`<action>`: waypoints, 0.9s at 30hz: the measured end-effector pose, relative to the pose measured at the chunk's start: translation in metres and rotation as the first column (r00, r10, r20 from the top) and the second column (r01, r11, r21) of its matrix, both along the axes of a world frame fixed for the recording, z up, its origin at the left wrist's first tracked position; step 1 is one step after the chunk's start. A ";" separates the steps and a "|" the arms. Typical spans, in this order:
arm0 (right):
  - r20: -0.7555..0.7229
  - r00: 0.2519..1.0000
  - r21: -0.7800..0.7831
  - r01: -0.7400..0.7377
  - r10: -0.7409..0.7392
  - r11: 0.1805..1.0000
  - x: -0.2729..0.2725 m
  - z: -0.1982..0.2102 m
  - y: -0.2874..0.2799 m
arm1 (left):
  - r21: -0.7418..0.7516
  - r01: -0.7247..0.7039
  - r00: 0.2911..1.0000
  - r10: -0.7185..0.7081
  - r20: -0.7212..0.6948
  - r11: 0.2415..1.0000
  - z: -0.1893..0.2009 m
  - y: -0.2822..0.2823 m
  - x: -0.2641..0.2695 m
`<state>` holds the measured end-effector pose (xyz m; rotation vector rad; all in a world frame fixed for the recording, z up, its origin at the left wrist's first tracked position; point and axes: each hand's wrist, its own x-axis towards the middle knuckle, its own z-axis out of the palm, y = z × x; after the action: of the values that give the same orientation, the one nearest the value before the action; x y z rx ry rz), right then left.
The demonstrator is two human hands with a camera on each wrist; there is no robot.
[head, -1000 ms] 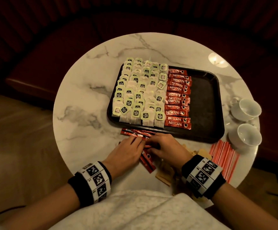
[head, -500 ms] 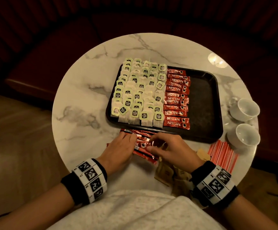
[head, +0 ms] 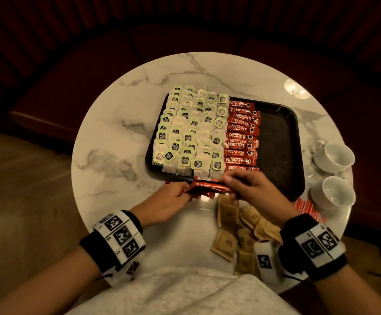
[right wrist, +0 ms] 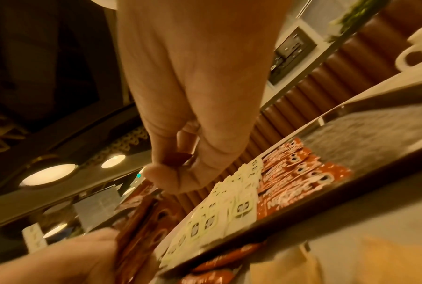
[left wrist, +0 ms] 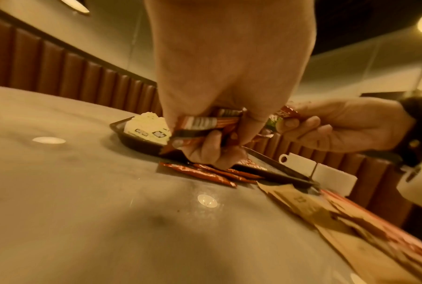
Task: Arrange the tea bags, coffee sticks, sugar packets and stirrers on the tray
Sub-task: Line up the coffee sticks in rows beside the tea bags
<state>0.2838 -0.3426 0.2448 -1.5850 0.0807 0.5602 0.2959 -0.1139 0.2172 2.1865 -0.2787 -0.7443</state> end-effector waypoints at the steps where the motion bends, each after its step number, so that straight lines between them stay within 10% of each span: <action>1: -0.036 0.997 0.069 0.074 -0.072 0.995 0.003 0.003 -0.004 | -0.048 -0.049 0.997 0.046 -0.058 0.998 0.002 0.000 0.002; 13: -0.095 0.935 0.223 0.355 -0.342 0.908 0.016 0.011 0.000 | -0.480 -0.438 0.899 0.379 -0.219 0.761 0.032 -0.021 0.026; 27: -0.040 0.934 0.167 0.357 -0.355 0.919 0.019 0.005 -0.004 | -0.336 -0.331 0.943 0.304 -0.131 0.882 0.023 -0.026 0.036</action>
<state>0.3031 -0.3462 0.2494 -1.3569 0.3141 0.2792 0.3314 -0.1398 0.2401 1.7961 -0.0073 -0.5399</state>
